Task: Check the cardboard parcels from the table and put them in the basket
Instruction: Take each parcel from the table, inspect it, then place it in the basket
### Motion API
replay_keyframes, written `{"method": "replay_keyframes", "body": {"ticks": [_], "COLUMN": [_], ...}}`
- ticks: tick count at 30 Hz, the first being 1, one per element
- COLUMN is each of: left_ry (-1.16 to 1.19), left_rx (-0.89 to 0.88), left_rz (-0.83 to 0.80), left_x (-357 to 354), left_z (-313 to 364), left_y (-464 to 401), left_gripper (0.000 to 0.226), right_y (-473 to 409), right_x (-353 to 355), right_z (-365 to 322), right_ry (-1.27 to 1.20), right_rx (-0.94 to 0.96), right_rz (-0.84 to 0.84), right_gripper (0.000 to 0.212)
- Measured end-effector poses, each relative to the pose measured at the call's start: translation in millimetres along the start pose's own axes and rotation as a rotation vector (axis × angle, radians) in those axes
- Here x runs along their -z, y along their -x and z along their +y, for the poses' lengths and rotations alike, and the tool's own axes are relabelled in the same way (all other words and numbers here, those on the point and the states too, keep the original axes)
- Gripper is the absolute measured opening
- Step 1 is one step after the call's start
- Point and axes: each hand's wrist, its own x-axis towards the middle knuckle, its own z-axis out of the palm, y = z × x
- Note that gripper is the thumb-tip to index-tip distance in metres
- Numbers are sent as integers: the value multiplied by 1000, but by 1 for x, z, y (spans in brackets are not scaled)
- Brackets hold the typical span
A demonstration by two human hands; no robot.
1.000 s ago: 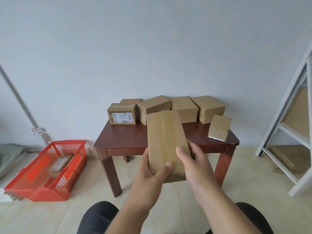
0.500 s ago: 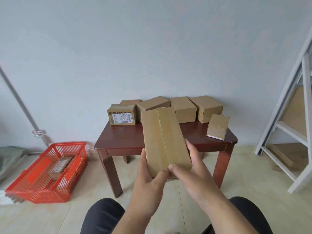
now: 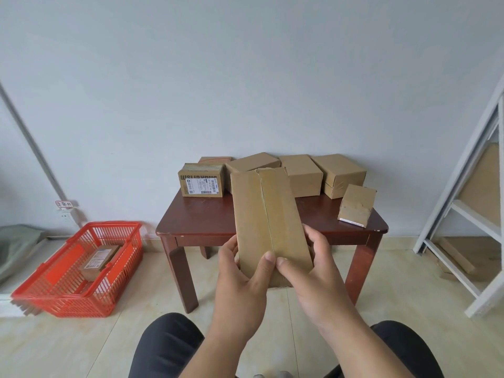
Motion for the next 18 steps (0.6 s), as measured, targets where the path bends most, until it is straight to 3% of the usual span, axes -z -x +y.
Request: {"method": "replay_keyframes", "body": {"ticks": [4, 18], "left_ry": [4, -13], "left_rx": [-32, 10], "left_rz": [-10, -49], "left_x": [-1, 6], "left_z": [-3, 2], "left_y": [1, -4], "left_gripper": [52, 51], "right_y": [-3, 10], "right_x": [-2, -1], "right_z": [-5, -4], "right_ry": [32, 37], "right_rx": [-13, 2], "right_rz": [65, 27], "right_gripper": [59, 60]}}
